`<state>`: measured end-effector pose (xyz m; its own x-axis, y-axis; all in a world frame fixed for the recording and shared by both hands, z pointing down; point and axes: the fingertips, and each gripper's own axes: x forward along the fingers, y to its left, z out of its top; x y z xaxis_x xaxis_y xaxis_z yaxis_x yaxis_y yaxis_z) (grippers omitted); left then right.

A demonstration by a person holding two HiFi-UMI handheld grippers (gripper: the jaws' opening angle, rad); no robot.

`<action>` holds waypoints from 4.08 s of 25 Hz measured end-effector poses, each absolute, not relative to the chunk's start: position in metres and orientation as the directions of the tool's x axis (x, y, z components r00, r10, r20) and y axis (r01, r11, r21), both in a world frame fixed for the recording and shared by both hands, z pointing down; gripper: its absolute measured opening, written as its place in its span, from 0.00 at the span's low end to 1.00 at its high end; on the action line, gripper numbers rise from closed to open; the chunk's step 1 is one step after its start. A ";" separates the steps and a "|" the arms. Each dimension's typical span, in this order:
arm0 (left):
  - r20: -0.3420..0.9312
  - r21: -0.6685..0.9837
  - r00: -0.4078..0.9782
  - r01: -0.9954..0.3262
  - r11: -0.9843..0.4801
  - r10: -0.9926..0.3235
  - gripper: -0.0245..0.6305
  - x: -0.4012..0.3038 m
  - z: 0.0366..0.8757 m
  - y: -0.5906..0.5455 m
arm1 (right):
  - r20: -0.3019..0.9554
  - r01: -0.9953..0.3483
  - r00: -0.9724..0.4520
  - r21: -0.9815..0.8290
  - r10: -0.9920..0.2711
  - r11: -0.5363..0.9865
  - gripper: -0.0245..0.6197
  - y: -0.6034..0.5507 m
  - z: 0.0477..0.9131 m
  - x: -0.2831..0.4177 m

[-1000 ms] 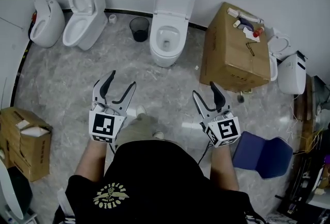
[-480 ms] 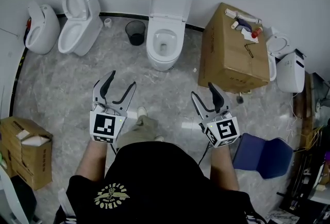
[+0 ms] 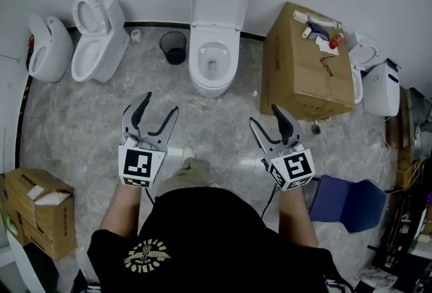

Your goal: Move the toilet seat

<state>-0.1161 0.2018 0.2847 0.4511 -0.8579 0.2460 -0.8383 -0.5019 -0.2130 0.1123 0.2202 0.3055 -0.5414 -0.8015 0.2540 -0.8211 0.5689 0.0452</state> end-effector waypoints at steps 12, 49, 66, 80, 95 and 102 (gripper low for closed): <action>0.247 -0.202 0.484 -0.822 -0.533 -0.840 0.46 -0.139 0.289 0.128 | 0.270 -0.838 -0.511 0.054 -0.816 0.543 0.45 0.155 0.305 0.088; 0.244 -0.195 0.542 -0.785 -0.588 -0.804 0.46 -0.146 0.296 0.000 | 0.271 -0.866 -0.460 0.075 -0.846 0.495 0.45 0.045 0.303 0.071; 0.284 -0.202 0.497 -0.805 -0.558 -0.820 0.46 -0.105 0.309 -0.089 | 0.280 -0.834 -0.521 0.034 -0.806 0.551 0.45 -0.056 0.321 0.104; 0.281 -0.225 0.403 -0.855 -0.468 -0.871 0.46 -0.068 0.312 -0.154 | 0.270 -0.785 -0.589 0.031 -0.762 0.618 0.45 -0.138 0.323 0.153; 0.268 -0.242 0.272 -0.910 -0.338 -0.924 0.36 -0.062 0.318 -0.171 | 0.291 -0.781 -0.600 -0.015 -0.745 0.624 0.45 -0.166 0.358 0.228; 0.324 -0.257 0.279 -0.894 -0.368 -0.904 0.36 -0.056 0.337 -0.168 | 0.306 -0.793 -0.589 -0.040 -0.748 0.608 0.45 -0.166 0.381 0.244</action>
